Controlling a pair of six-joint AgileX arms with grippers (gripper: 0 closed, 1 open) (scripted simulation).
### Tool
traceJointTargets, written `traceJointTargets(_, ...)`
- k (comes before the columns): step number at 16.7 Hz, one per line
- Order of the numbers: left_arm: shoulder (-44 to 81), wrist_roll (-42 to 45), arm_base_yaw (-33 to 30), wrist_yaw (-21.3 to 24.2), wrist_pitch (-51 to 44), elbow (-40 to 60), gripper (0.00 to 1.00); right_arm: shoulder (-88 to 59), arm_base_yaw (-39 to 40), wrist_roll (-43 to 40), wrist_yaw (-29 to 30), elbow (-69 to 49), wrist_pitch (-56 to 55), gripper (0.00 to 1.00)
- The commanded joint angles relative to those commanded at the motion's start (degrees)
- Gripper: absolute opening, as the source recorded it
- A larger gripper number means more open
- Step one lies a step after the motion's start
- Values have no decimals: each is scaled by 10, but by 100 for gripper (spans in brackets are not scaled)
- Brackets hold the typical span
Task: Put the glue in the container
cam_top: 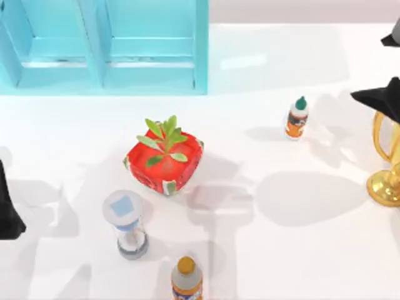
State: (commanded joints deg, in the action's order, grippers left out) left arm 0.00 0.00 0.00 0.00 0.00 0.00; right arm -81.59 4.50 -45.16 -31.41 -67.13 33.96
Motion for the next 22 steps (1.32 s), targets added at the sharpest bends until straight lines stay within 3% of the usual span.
traceJointTargets(6,0,0,0,0,0,0,100,-303,-2,-262,-112,-299,132,100)
traceJointTargets(11,0,0,0,0,0,0,100,-482,-37,-416,-158,-414,246,100)
traceJointTargets(15,0,0,0,0,0,0,100,-540,-70,-469,-170,-425,310,100)
traceJointTargets(22,0,0,0,0,0,0,100,-543,-69,-470,-170,-425,312,100)
